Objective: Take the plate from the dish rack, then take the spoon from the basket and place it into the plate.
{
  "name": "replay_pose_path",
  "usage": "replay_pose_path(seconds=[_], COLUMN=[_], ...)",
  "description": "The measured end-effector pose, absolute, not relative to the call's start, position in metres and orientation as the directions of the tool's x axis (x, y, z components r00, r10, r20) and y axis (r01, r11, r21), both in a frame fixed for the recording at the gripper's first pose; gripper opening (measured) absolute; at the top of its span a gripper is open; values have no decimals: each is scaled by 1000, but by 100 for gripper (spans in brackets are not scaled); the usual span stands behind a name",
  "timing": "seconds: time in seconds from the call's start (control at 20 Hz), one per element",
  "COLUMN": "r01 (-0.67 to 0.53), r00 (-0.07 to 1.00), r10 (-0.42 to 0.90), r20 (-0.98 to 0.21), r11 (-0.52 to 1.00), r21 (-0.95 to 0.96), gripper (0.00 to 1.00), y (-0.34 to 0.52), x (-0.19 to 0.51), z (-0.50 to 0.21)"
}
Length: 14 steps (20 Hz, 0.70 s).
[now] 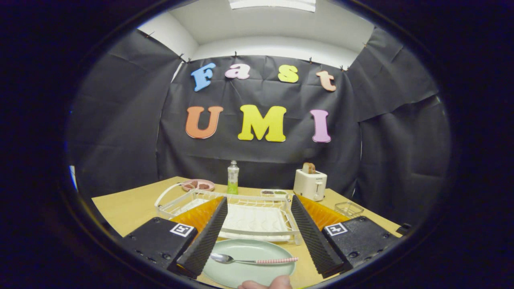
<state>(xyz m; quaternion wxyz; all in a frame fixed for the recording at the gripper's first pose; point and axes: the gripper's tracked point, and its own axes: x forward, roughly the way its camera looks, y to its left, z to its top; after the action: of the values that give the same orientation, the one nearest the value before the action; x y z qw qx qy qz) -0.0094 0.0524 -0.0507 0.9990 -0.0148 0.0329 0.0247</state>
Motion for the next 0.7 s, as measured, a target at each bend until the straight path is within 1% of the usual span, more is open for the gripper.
replay_pose_path(seconds=[0.7], r01=[-35], r00=[996], r10=[35], r20=[-85], r11=[999], r21=[12], gripper=[100], y=[72], x=[-31], z=[-48])
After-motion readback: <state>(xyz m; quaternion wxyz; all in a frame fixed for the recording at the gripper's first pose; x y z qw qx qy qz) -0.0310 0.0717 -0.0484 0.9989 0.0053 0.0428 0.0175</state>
